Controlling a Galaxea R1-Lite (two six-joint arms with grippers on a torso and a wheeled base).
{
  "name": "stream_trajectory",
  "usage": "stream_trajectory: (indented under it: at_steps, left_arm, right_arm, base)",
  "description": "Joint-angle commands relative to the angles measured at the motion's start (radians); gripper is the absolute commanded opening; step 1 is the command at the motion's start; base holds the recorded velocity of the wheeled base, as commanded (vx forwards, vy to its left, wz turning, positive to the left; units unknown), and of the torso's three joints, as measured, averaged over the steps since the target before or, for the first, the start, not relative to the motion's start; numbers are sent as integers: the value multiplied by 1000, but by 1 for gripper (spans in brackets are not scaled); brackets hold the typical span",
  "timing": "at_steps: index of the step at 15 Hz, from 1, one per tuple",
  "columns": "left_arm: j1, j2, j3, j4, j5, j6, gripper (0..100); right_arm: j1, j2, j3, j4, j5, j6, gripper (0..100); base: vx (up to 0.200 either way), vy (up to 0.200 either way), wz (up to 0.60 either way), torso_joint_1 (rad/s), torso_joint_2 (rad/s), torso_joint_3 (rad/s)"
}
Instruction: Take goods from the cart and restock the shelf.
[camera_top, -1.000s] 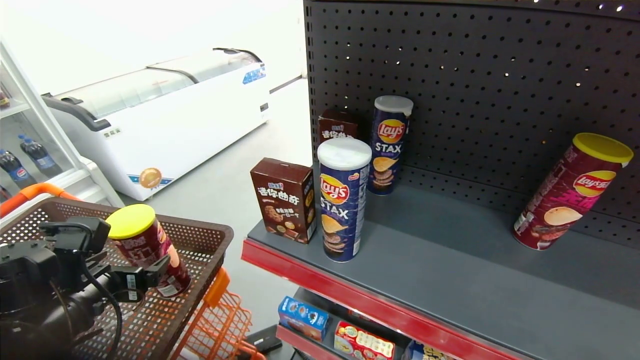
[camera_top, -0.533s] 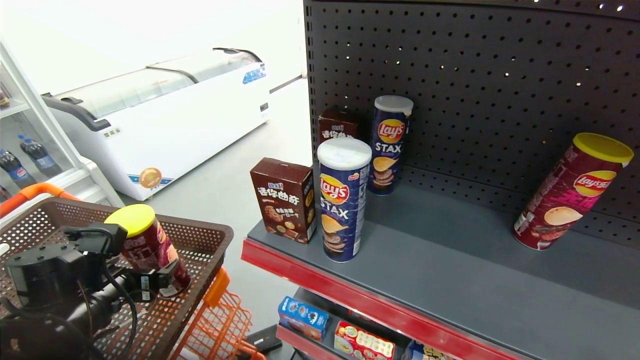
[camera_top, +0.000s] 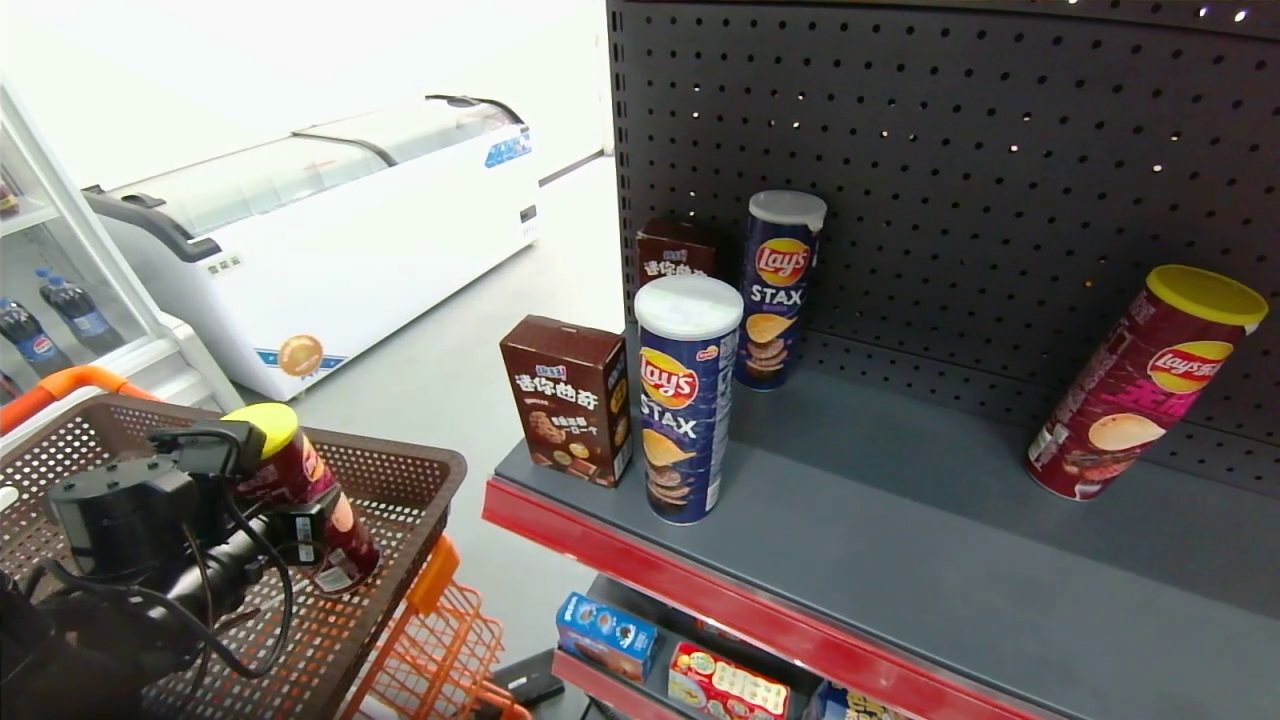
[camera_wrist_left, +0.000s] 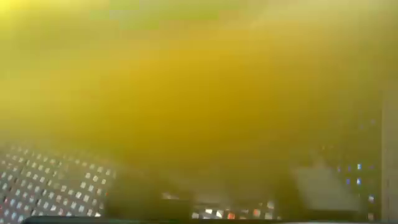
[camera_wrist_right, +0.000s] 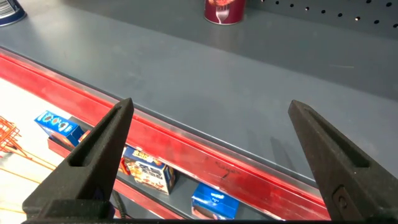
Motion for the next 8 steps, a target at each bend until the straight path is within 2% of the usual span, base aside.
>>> stream_trajectory:
  at_steps: [1, 4, 6, 7, 8]
  left_arm:
    - [-10, 12, -30, -10, 0, 0, 0]
    - [-30, -1, -44, -18, 0, 5, 0]
    - [-34, -107, -62, 50, -9, 5, 0]
    - [-56, -166, -71, 104, -9, 3, 0]
    - [-59, -175, -73, 111, -9, 3, 0]
  right_arm:
    - [0, 2, 0, 0, 0, -2, 100]
    - [0, 0, 0, 0, 0, 0, 100]
    - [0, 0, 0, 1, 0, 0, 100]
    - [0, 0, 0, 0, 0, 0, 100]
    - [0, 0, 0, 0, 0, 0, 100]
  base:
    - [0, 0, 0, 0, 0, 0]
    - [0, 0, 0, 0, 0, 0]
    - [0, 0, 0, 0, 0, 0]
    - [0, 0, 0, 0, 0, 0]
    - [0, 0, 0, 0, 0, 0]
